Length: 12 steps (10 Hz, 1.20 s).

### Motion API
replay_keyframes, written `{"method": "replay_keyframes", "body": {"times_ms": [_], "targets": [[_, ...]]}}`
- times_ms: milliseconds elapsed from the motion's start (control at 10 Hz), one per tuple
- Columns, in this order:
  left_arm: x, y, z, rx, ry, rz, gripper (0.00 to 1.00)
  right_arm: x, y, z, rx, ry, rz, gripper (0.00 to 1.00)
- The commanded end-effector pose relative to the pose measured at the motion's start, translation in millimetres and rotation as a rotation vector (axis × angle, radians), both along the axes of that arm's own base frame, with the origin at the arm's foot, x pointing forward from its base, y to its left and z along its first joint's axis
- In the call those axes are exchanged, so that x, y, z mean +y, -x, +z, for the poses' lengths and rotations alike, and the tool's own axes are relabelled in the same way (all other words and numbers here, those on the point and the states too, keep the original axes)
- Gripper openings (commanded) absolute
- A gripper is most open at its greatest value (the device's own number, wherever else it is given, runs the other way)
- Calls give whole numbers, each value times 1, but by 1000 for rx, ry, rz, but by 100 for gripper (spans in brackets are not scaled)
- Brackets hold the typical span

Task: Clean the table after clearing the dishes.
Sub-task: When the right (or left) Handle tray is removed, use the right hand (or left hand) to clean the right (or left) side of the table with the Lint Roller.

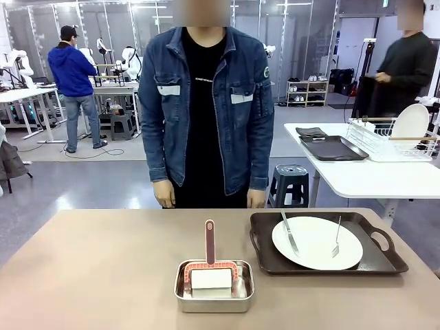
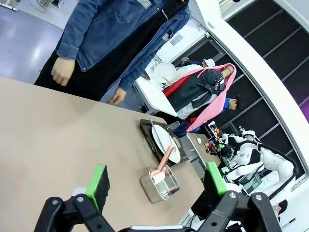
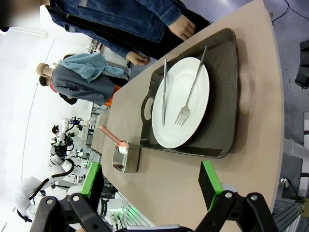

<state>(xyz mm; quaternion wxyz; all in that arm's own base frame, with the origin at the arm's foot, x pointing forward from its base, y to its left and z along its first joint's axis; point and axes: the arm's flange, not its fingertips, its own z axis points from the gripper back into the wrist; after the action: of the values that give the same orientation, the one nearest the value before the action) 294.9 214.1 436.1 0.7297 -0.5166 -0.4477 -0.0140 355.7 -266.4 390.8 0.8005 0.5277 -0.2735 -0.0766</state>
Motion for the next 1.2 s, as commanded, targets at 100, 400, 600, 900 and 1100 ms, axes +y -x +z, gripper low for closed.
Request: {"method": "replay_keyframes", "body": {"times_ms": [100,400,600,900,1100], "targets": [[2,3,2,5,16,-8,100,0,1,3,-8,-2,1,100],[2,3,2,5,16,-8,100,0,1,3,-8,-2,1,100],[2,3,2,5,16,-8,100,0,1,3,-8,-2,1,100],[2,3,2,5,16,-8,100,0,1,3,-8,-2,1,100],[2,3,2,5,16,-8,100,0,1,3,-8,-2,1,100]]}}
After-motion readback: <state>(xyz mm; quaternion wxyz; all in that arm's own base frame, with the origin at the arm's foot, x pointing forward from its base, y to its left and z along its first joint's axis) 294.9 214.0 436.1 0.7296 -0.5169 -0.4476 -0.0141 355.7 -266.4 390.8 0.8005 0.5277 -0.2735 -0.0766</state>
